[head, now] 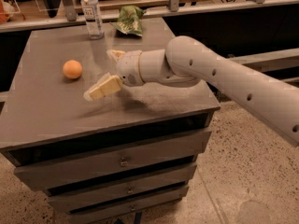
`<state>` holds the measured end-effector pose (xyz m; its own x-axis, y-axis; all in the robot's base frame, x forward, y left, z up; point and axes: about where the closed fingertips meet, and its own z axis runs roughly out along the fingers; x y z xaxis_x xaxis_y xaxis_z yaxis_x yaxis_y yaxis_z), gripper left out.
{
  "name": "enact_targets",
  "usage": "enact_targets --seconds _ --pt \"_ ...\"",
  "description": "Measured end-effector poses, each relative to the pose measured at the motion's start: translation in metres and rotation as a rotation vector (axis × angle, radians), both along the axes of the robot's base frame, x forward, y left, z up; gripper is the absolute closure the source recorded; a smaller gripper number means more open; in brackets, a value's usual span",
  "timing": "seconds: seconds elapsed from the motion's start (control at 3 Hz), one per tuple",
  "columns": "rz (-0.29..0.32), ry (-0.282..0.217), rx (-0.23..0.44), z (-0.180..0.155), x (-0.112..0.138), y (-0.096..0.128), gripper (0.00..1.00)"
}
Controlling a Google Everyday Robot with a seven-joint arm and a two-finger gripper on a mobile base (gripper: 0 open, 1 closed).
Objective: Move orange near blue plastic bottle
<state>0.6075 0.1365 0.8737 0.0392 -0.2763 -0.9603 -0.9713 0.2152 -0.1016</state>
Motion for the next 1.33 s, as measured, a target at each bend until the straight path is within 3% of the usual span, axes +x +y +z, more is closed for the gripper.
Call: enact_targets --seconds 0.33,1.33 --pt "-0.013 -0.01 0.019 0.001 0.013 0.02 0.0" --pt "0.048 0.003 0.024 -0.012 0.044 0.072 0.0"
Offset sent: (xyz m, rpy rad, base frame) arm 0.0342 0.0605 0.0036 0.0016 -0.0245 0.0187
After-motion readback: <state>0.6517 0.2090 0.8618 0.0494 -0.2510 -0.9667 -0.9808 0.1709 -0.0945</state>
